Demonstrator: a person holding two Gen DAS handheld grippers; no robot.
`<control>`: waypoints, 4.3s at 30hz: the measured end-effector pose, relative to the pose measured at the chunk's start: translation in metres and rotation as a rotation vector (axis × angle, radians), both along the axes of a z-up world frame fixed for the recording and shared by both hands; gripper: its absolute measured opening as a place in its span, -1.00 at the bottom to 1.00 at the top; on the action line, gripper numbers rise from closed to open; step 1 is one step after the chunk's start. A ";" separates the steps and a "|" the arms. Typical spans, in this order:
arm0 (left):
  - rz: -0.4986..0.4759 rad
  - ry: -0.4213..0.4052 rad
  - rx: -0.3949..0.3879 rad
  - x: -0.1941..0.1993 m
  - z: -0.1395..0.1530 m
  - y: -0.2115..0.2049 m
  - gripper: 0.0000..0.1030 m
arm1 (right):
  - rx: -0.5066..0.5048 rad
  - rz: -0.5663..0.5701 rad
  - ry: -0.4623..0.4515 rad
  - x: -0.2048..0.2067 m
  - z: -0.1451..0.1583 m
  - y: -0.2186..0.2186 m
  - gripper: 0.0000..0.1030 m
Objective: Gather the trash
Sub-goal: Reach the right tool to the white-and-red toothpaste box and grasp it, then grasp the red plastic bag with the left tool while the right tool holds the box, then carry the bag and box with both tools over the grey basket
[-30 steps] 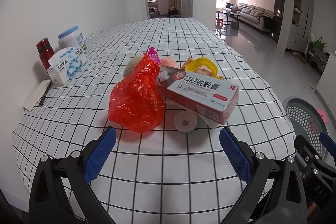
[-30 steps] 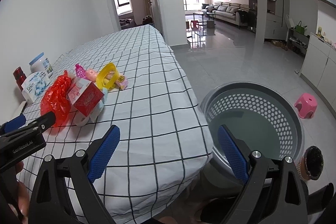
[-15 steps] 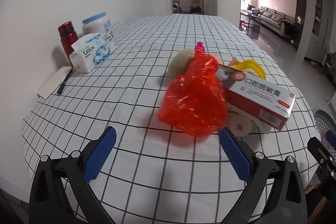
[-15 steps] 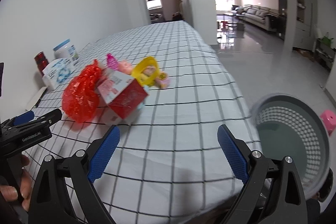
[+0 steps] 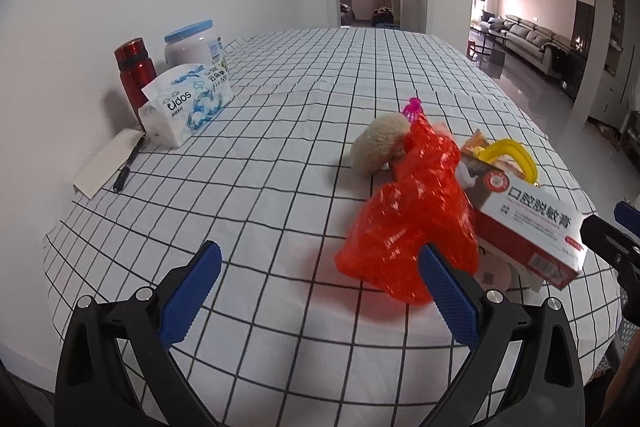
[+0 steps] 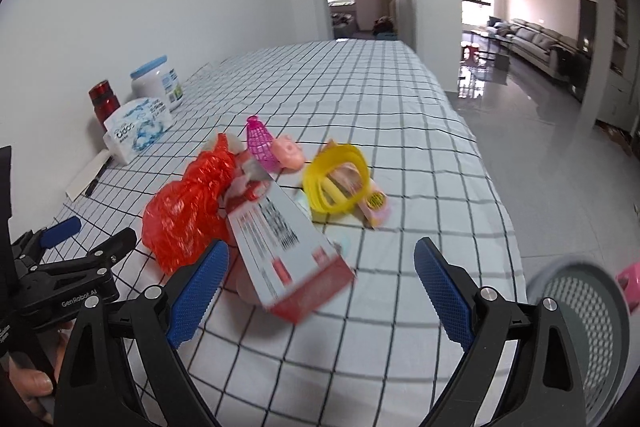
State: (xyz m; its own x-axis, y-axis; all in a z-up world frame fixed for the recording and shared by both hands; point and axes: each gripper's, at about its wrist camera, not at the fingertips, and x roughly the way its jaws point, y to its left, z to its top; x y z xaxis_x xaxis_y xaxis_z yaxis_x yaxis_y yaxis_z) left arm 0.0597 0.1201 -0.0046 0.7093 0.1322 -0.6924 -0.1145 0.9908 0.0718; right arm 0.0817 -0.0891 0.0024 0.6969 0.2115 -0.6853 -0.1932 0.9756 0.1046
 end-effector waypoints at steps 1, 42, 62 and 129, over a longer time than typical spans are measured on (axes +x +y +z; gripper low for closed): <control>0.005 0.001 0.002 0.002 0.002 0.001 0.88 | -0.008 0.012 0.009 0.005 0.001 0.003 0.74; -0.029 0.016 -0.074 0.021 0.006 0.004 0.88 | -0.100 0.095 0.137 0.056 -0.021 0.020 0.03; -0.185 0.085 -0.167 0.045 -0.017 -0.053 0.88 | 0.086 -0.101 0.083 0.003 -0.013 -0.050 0.03; -0.937 0.136 -0.067 -0.051 -0.047 -0.376 -0.52 | 0.204 -0.738 0.158 -0.190 -0.100 -0.292 0.04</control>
